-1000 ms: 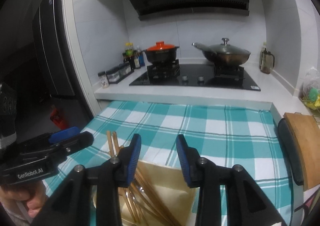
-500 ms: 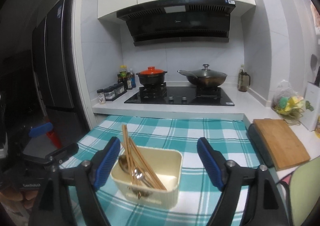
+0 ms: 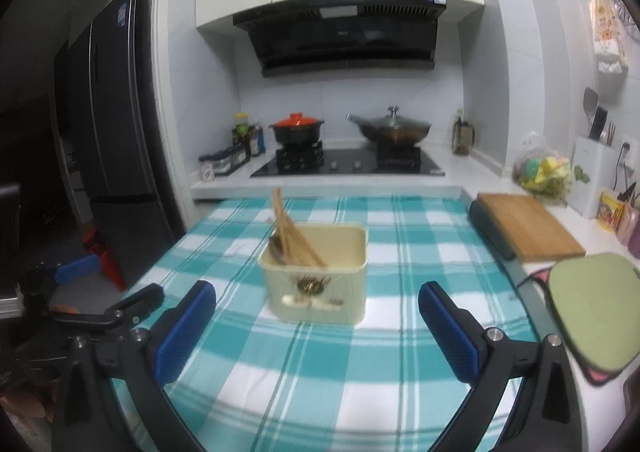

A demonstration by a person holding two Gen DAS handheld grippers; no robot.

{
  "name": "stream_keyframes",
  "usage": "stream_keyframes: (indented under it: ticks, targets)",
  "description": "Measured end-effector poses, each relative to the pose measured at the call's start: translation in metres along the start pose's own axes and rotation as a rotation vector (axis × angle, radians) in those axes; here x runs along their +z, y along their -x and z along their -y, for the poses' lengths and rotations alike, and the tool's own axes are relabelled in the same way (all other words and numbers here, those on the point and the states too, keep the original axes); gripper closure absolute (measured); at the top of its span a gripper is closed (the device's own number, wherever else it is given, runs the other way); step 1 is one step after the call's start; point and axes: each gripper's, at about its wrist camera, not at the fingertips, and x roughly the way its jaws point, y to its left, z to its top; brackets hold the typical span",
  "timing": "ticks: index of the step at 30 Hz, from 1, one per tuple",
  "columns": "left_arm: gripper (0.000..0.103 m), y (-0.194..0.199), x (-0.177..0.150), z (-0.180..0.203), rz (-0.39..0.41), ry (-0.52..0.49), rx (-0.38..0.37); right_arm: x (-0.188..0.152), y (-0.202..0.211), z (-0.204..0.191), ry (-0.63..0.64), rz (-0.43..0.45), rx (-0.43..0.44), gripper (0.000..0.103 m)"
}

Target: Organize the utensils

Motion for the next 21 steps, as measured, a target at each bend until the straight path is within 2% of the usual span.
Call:
stream_keyframes:
  ticks: [3, 6, 14, 21]
  targets:
    - [0.000, 0.010, -0.011, -0.008, -0.040, 0.026, -0.026, -0.009, 0.013, -0.010, 0.008, -0.043, -0.009, 0.000]
    - [0.000, 0.021, -0.015, -0.013, -0.047, 0.063, -0.015, -0.015, 0.030, -0.019, 0.015, -0.034, -0.028, 0.000]
    - [0.000, 0.046, -0.012, -0.017, -0.002, 0.072, 0.006, -0.019, 0.052, -0.029, 0.011, -0.036, -0.018, 0.000]
    - [0.000, 0.046, -0.011, -0.013, 0.008, 0.046, 0.034, -0.021, 0.057, -0.033, 0.012, -0.043, -0.021, 0.000]
